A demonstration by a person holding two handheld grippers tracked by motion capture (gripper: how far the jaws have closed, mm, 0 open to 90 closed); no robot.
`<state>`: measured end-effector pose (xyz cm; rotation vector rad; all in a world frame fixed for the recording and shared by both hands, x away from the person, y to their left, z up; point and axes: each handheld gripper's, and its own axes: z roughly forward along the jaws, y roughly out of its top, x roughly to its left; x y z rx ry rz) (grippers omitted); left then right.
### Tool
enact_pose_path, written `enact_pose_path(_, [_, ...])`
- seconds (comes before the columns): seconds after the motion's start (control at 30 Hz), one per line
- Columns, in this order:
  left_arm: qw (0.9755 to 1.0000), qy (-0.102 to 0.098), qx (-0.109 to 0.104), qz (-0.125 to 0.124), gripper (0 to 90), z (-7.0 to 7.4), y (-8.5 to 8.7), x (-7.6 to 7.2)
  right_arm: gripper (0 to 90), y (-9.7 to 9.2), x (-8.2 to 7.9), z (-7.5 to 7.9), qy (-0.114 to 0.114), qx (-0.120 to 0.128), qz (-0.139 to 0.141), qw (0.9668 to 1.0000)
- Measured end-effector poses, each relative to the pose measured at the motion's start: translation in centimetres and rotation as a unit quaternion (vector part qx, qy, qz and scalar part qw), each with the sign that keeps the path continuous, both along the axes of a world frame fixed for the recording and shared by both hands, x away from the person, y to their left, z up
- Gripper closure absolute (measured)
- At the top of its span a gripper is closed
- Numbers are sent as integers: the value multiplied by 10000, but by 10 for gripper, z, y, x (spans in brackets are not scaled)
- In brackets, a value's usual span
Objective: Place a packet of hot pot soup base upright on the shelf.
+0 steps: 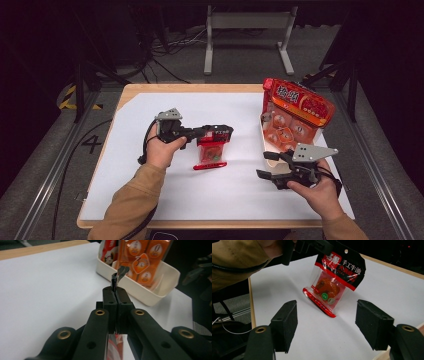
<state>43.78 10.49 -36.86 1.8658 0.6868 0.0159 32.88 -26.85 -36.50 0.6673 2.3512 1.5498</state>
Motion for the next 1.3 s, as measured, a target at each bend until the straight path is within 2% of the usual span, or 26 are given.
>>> enact_pose_path(0.27, [9992,-351,-110,-140,892,20,-7,-20,359,-1,0,3,-2,-9,-72,10000])
enact_pose_path(0.5, [9976,-564,-323,-250,892,36,-14,-33,362,-3,-1,8,-1,-8,-169,9999])
enact_pose_path(0.77, [9947,-689,-578,-506,891,49,-30,-46,362,-6,-1,12,13,-6,-244,9997])
enact_pose_path(0.87, [9927,-724,-721,-634,892,54,-38,-52,354,-9,-1,15,-34,28,-287,9996])
enact_pose_path(1.13, [9902,-820,-809,-791,892,60,-50,-60,349,-18,-5,26,-196,147,-406,9989])
enact_pose_path(1.2, [9895,-834,-829,-840,892,60,-53,-61,363,-21,-5,30,-256,185,-445,9985])
enact_pose_path(1.3, [9889,-817,-841,-909,892,60,-57,-63,452,-25,-5,37,-370,144,-518,9979])
